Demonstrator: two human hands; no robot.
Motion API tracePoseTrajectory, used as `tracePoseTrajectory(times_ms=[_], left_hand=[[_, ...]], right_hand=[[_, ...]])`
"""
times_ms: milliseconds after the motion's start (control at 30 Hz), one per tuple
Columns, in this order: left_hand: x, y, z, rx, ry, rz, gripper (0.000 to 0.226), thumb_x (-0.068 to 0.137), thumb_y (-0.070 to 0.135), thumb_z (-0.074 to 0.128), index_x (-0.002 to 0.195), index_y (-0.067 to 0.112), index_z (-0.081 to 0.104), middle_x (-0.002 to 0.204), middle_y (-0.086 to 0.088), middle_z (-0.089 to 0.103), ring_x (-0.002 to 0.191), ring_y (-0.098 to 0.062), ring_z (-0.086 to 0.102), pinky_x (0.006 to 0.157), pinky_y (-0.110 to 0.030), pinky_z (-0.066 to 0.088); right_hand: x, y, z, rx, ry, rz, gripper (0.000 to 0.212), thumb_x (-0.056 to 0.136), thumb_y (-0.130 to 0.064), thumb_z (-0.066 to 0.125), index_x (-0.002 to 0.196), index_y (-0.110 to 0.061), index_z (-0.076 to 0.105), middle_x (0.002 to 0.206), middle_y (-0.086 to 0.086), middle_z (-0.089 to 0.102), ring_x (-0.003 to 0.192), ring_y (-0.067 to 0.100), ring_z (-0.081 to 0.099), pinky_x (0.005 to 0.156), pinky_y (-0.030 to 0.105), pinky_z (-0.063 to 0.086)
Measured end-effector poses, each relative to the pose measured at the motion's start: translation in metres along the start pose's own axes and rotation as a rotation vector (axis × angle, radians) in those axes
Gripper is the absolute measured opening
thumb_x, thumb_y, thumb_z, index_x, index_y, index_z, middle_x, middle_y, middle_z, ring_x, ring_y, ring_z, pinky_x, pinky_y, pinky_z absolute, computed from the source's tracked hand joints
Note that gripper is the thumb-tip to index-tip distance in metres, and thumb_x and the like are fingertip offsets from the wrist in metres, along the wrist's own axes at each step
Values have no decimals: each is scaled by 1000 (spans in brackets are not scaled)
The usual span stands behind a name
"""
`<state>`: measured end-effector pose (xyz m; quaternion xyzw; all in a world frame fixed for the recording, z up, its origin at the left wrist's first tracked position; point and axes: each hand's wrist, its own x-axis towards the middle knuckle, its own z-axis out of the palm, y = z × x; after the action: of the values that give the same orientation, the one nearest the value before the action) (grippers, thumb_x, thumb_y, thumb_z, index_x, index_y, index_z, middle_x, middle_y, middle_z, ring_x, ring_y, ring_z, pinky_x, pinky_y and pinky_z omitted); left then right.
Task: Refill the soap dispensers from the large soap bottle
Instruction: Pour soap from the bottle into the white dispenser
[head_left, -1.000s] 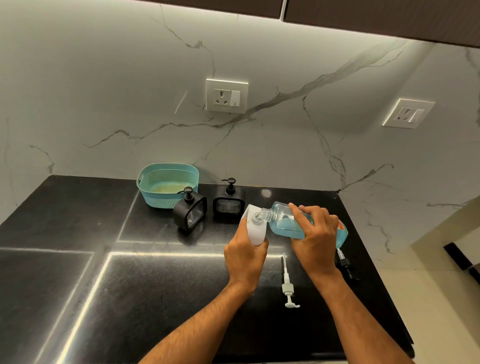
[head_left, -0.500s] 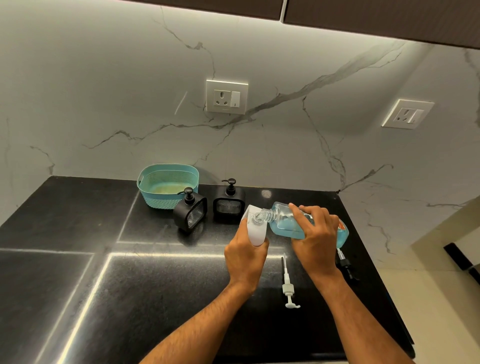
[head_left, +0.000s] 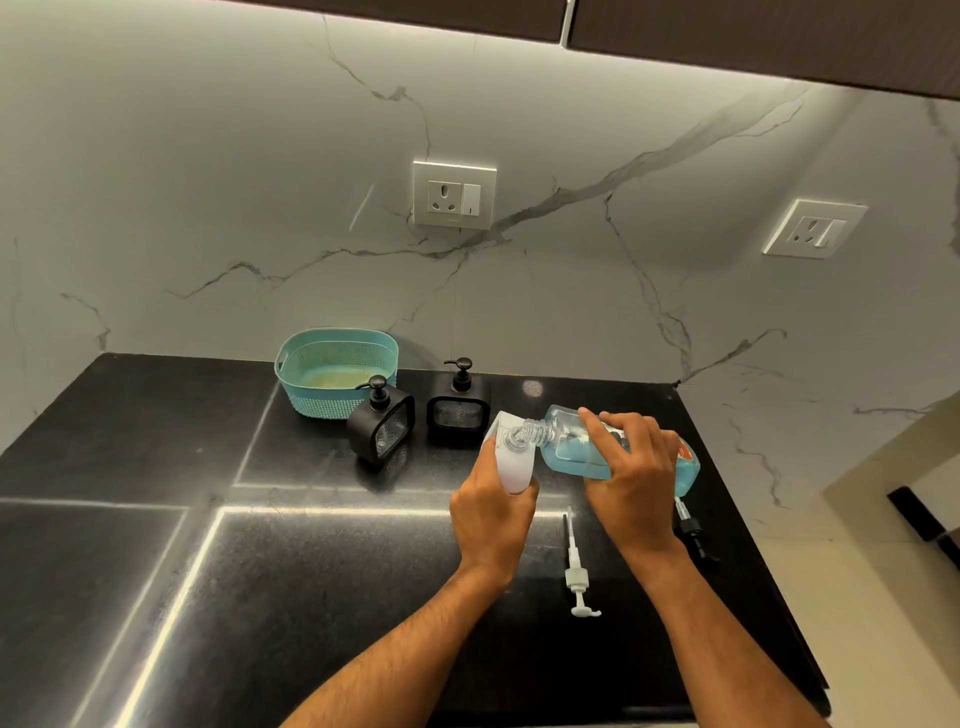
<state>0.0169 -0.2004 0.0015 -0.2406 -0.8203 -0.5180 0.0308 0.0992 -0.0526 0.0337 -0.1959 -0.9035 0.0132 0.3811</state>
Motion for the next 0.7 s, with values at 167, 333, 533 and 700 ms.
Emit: tracePoseTrajectory(times_ms=[167,333,533,700], left_hand=[[0,0,0,1,6,2,73,85,28,84,149,14,52,135,-2,69,109,-18,72,89,-29,62],[0,0,1,0,3,5,74,85,29,84,149,14,52,136,-2,68,111,-17,72,89,-28,62],[-1,0,1,-1,2,4,74,85,29,84,149,14,51,136,-3,68,111,-18,72,89,-29,62],[-2,-1,1,-1,-6,0,75,84,29,85,149,12,51,138,-4,67,113,-20,71,90,-30,62]], right_hand=[[0,0,0,-8,-2,-6,82,59,-9,97,135,-12,66,120,13,64,114,28,53,91,47,51],[0,0,0,-5,-7,-3,82,59,-9,97,135,-12,66,120,13,64,114,27,52,91,47,51],[-1,1,0,-10,-4,-4,82,59,-11,98,134,-12,66,120,14,65,114,28,53,92,47,51],[-1,1,0,0,-9,-5,82,60,-12,98,135,-12,66,120,14,65,114,28,53,91,47,52]])
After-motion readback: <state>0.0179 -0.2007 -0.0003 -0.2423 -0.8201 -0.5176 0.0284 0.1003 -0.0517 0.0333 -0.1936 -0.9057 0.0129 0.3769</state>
